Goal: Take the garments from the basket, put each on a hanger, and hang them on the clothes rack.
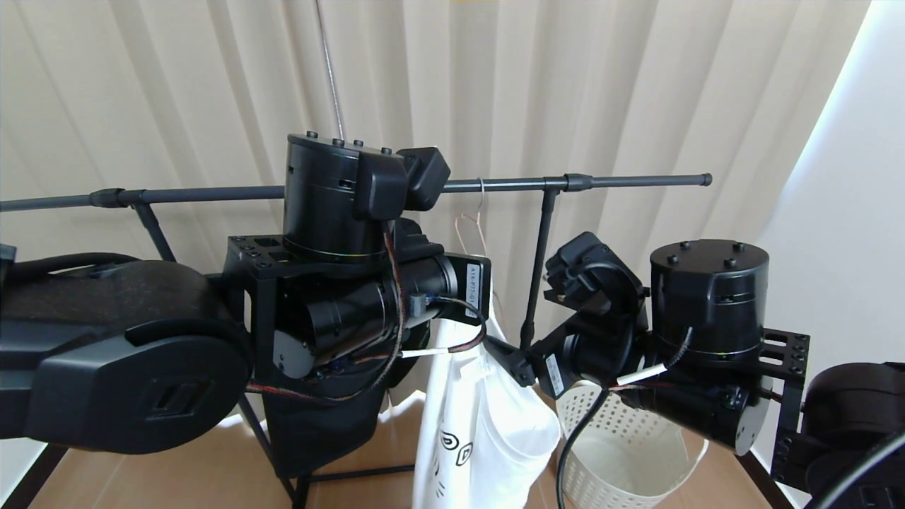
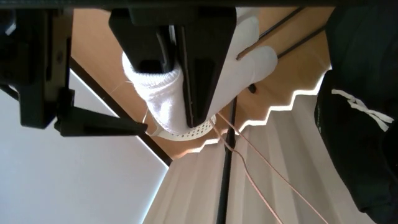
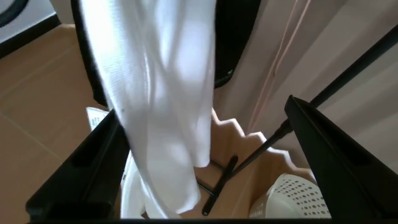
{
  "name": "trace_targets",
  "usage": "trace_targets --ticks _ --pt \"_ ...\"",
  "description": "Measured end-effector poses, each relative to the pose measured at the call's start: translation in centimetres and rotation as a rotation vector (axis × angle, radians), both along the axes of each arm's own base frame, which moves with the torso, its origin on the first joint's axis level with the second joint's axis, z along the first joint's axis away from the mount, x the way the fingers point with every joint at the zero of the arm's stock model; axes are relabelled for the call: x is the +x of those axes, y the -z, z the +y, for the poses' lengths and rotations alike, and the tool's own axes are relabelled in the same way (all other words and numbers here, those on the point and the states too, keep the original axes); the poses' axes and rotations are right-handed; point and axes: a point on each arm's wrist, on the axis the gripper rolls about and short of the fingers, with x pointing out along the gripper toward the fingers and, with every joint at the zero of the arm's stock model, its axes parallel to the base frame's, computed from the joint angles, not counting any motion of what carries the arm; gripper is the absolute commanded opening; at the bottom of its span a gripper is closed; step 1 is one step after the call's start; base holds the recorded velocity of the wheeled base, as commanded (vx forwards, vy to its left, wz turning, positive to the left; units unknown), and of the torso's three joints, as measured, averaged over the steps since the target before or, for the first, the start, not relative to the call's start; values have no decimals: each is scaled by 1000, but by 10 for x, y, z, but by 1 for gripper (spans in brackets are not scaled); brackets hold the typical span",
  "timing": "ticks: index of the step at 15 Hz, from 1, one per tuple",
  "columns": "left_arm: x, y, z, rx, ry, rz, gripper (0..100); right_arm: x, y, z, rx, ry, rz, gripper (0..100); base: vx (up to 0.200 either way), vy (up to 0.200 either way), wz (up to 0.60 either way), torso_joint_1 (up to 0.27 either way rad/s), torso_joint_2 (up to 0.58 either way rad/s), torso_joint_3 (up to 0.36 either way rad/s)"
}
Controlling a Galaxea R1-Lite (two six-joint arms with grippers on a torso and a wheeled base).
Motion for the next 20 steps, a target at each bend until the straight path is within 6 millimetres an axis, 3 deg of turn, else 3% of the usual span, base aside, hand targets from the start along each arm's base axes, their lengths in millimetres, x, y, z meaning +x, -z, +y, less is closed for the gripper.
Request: trace_targets --ticks 12,20 --pt "-8 -15 16 -32 -13 -27 0 1 27 -19 -173 -57 14 100 0 0 0 0 0 0" --pt "-8 -20 24 -38 -27 -41 0 3 32 -28 -231 -52 8 100 0 0 0 0 0 0"
